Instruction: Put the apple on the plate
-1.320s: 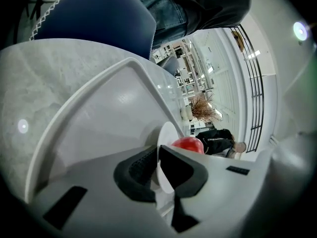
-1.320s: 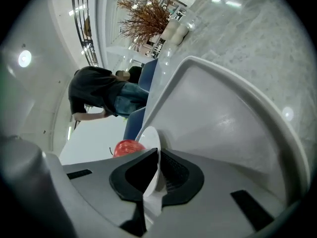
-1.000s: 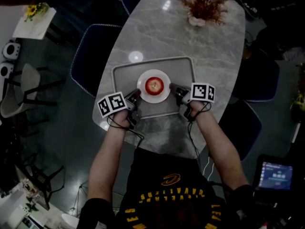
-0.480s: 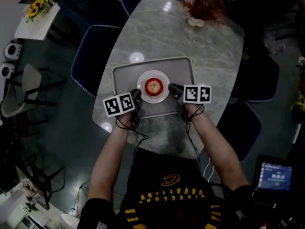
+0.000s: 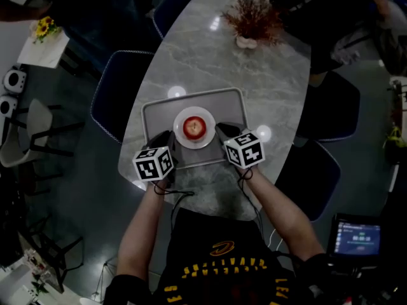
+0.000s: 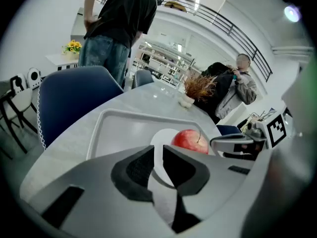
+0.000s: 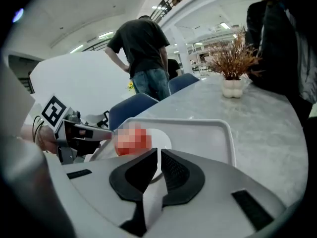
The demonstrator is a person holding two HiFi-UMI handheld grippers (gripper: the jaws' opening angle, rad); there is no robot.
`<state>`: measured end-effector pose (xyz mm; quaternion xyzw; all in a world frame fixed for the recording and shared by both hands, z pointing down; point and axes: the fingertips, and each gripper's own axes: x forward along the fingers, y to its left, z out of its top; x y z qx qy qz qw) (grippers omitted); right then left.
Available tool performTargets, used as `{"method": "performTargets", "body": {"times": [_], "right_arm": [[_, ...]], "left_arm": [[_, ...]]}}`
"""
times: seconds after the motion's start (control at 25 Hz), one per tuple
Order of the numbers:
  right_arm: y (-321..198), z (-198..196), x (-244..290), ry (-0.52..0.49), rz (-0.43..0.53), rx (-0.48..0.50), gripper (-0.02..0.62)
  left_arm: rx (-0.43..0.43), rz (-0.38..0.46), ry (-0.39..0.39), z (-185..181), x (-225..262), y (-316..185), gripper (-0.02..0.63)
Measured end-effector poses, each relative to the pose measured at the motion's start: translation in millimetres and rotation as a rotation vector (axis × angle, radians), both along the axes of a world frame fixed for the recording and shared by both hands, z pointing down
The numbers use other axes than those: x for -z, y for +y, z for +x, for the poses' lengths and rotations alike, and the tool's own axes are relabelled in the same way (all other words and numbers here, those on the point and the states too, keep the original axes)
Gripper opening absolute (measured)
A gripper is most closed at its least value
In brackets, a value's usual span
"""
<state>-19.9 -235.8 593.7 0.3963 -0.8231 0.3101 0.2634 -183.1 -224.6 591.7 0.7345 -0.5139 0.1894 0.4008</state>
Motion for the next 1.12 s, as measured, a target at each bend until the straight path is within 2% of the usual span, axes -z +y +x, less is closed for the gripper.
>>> {"method": "performTargets", "body": {"times": [0.16, 0.32, 0.44, 0.6, 0.8, 0.96, 1.12], "right_arm": [[15, 4, 22, -0.047, 0.07, 0.037, 0.026], [48, 10, 64, -0.126, 0.093, 0.043, 0.023], [70, 19, 92, -0.2, 0.113, 0.036, 0.006], [99, 38, 118, -0.271, 0.14, -0.003, 0.006], [134, 62, 156, -0.303, 0.219, -0.058, 0.006], [158, 76, 198, -0.315, 0.315, -0.078, 0.006], [167, 87, 226, -0.319, 0.42, -0.067, 0.006]], "left_arm": [[-0.016, 0.11, 0.014, 9, 27, 9, 0.055], [-0.06, 0.227, 0.037, 27, 83, 37, 0.052], [-0.104, 0.3, 0.071, 50, 117, 62, 0.002], [-0.165, 0.343, 0.131, 91, 144, 97, 0.002], [-0.21, 0.388, 0.184, 136, 178, 136, 0.002], [-0.244, 0.464, 0.185, 163, 219, 159, 0.002], [-0.263, 0.578, 0.144, 183, 251, 166, 0.002]]}}
